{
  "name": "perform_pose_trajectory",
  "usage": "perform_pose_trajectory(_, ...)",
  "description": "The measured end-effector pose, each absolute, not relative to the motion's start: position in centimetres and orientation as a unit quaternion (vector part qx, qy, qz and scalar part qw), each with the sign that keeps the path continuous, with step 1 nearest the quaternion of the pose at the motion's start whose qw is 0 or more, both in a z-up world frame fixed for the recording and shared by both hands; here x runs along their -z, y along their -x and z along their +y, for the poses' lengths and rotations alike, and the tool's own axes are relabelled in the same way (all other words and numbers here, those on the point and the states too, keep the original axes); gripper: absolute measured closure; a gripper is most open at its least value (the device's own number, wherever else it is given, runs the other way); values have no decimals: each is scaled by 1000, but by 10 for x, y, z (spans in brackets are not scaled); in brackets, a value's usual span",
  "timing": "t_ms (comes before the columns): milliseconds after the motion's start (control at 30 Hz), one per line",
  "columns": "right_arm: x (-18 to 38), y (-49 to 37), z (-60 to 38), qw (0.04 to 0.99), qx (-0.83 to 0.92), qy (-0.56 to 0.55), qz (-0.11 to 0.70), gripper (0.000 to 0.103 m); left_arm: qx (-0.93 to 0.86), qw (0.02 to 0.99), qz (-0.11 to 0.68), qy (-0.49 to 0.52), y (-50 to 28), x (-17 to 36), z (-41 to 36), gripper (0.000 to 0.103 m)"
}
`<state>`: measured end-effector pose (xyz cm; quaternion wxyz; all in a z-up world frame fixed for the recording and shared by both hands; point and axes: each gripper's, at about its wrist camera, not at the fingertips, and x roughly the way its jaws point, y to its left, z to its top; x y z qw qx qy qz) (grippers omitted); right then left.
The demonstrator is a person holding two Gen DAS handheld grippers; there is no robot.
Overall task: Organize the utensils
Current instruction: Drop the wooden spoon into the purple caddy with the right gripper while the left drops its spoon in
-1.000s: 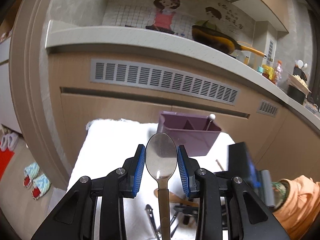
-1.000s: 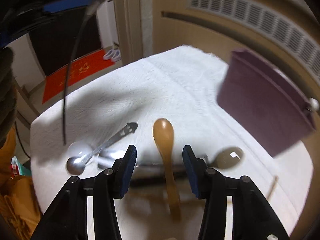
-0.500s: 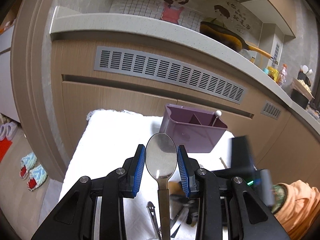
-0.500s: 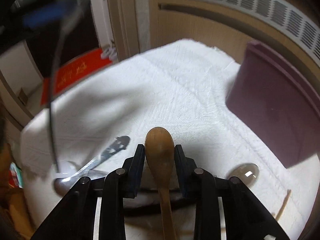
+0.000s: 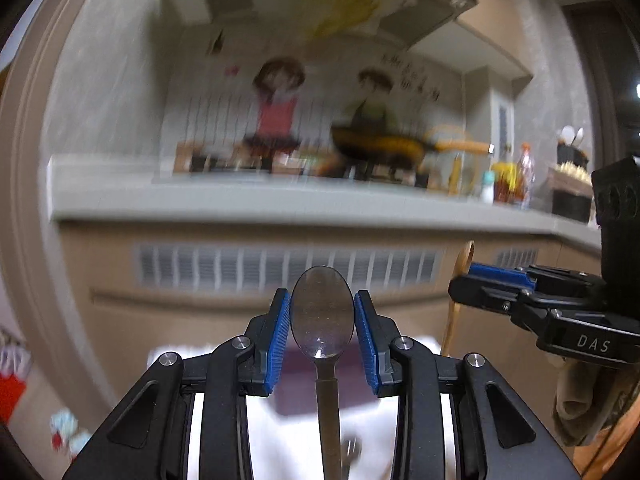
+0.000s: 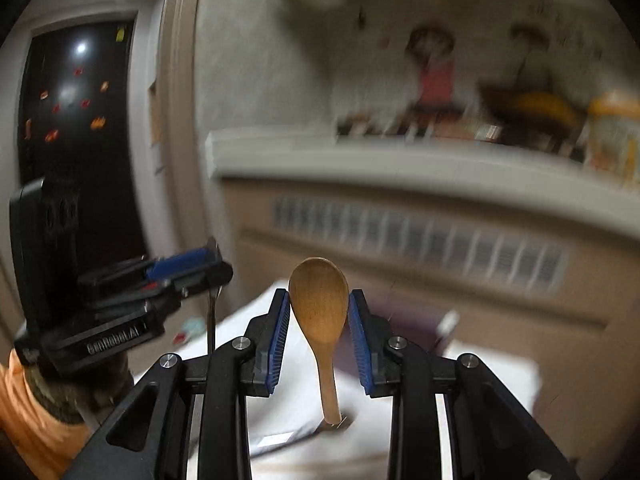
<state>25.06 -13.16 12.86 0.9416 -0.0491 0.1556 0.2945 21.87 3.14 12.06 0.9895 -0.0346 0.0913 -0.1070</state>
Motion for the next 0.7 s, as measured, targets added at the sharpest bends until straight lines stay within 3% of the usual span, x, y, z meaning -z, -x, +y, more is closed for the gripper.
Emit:
perform_pose_trajectory(133,-173,-274,-139,956,-268,44,107,75,115,992,41,44,-251,-161,26,70)
perform_pose_trajectory(267,-177,-310,-150,964,-245,27,98,75,117,991,23,56,-292,-166,23,69)
perform_pose_trajectory(467,-124,-360,-141,963,-227,26,144,75,96,993,37,53,-347,-128,16,69)
perform_pose_trajectory(700,-51,-406,-139,952,-205,16,226,75,87,988,111,61,-398,-67,17,69)
